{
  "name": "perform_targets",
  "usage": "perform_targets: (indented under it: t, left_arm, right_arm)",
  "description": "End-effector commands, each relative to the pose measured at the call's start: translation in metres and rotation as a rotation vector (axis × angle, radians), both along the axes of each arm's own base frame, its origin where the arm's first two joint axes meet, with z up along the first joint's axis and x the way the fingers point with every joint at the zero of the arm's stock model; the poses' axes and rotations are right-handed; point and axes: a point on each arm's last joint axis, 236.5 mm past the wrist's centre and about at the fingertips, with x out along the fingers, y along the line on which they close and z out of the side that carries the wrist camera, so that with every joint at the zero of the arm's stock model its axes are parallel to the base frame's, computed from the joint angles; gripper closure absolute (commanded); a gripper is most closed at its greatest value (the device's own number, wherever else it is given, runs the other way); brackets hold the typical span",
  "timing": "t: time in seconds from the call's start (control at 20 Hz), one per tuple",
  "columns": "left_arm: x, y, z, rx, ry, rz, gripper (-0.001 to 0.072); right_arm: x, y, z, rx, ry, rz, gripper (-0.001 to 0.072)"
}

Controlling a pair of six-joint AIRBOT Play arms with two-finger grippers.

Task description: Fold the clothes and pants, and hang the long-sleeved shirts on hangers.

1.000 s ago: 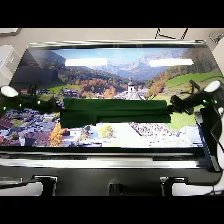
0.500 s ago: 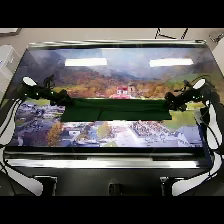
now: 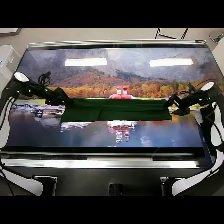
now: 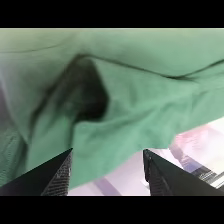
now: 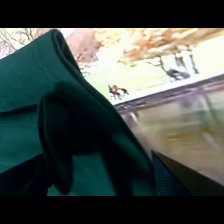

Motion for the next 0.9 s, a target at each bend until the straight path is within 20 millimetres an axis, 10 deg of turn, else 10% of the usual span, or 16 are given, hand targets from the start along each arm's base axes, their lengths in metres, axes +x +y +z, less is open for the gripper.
perform_targets:
  t: [0.0,0.15,0.25,0.3,0.45,0.85]
  left_arm:
    - [0.001,-0.006,0.030,0.011,-0.078,-0.011,0.0215]
    - [-0.001,-0.020,0.050,0.011,-0.127,-0.037,0.0216]
    - [0.004,-0.036,0.060,-0.008,-0.166,-0.041,0.0221]
    - [0.008,-0.047,0.063,-0.026,-0.188,-0.039,0.0252]
    - [0.026,-0.093,0.057,-0.028,-0.277,-0.043,0.0651]
    - [-0.015,-0.273,-0.047,-0.137,-0.112,-0.013,0.0683]
  right_arm:
    - [0.004,0.021,-0.010,0.133,0.018,-0.027,0.0074]
    - [0.001,0.036,-0.016,0.180,0.048,-0.006,0.0241]
    - [0.004,0.047,-0.007,0.207,0.003,0.046,0.0645]
    - [0.008,0.053,0.005,0.237,-0.036,0.061,0.0671]
    - [0.018,0.066,0.060,0.260,-0.179,0.106,0.0671]
    - [-0.030,0.146,0.226,0.238,-0.455,0.325,0.0671]
